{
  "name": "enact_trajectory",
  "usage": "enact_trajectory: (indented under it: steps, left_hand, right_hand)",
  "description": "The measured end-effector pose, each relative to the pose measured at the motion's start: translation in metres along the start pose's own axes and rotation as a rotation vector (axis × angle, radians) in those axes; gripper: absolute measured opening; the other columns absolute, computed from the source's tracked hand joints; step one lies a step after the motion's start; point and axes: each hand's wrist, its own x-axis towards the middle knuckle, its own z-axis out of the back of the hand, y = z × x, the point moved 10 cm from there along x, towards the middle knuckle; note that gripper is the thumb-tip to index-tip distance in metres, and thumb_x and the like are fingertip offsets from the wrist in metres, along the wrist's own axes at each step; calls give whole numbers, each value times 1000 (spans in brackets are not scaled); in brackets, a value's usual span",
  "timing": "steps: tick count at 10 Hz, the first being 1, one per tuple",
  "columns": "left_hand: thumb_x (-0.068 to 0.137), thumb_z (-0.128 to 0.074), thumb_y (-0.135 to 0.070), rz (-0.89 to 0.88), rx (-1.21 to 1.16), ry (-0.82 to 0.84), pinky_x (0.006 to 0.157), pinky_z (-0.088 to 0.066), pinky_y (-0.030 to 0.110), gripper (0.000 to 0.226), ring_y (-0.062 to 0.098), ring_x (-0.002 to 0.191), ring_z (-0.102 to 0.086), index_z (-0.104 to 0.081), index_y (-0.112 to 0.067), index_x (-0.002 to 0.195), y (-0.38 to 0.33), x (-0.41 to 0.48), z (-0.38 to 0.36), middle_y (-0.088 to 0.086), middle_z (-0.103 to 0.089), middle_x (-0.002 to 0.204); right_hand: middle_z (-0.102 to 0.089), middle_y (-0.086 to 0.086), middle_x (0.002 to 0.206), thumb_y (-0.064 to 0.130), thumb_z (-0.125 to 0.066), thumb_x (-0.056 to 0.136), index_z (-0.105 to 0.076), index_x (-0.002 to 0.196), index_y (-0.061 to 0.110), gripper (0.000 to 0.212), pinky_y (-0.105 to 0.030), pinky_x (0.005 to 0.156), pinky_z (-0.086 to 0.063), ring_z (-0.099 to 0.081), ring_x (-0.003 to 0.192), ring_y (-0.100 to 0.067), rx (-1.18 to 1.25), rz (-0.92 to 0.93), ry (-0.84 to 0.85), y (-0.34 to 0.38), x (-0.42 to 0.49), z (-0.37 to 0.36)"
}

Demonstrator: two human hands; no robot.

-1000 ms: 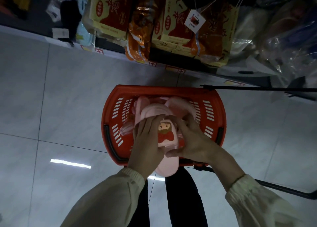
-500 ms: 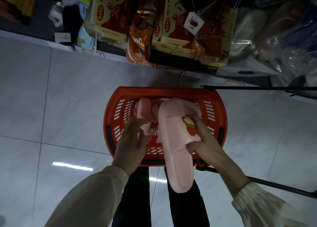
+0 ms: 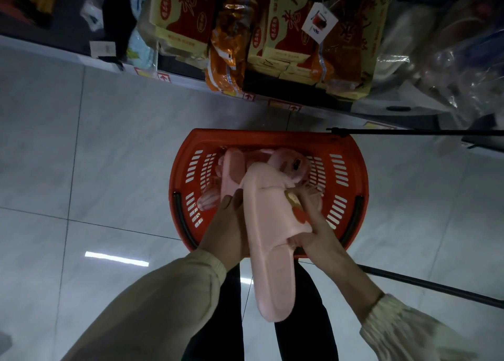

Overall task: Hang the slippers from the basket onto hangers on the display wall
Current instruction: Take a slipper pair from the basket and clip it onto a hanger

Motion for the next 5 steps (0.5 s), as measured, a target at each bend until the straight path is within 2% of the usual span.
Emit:
enact_trajectory:
  steps: [1, 2, 3, 4, 5]
  left_hand:
    - [81, -77, -15, -136, 55, -194, 107, -40, 43, 62, 39, 126, -50, -51, -1, 136, -1, 4, -1, 21, -53, 138]
    - [70, -81, -32, -296, 316, -301, 90, -51, 53, 44, 36, 98, -59, -66, -10, 105, -9, 8, -5, 13, -68, 96]
    - [68, -85, -30, -333, 211, -266, 88, -51, 48, 42, 30, 91, -59, -63, -11, 98, -6, 11, -10, 10, -66, 91]
    - [79, -76, -33, -406, 19, -300, 96, -49, 44, 50, 25, 101, -58, -58, -11, 119, -4, 10, -14, 7, -64, 111]
    - [74, -79, -41, -411, -72, -228, 105, -42, 39, 76, 21, 116, -54, -47, -14, 138, 5, 13, -25, 2, -58, 129]
  right_hand:
    - [-63, 29, 96, 2, -56, 64, -55, 106, 47, 61, -33, 77, -57, -63, 92, 5, 45, -60, -145, -14, -5, 8]
    - [-65, 19, 107, -2, -65, 70, -50, 114, 52, 70, -26, 77, -57, -64, 101, -2, 40, -48, -301, -27, -7, 28]
    - [-60, 19, 113, -10, -68, 81, -43, 121, 40, 68, -11, 76, -50, -59, 100, 10, -19, -18, -416, -30, -5, 42]
    - [-58, 19, 116, -1, -72, 84, -41, 130, 30, 64, -6, 74, -48, -58, 97, 16, -5, -47, -480, -38, 0, 48]
    - [-60, 12, 120, -1, -65, 84, -41, 133, 36, 65, -26, 82, -54, -61, 107, -5, 179, -153, -555, -55, 2, 58]
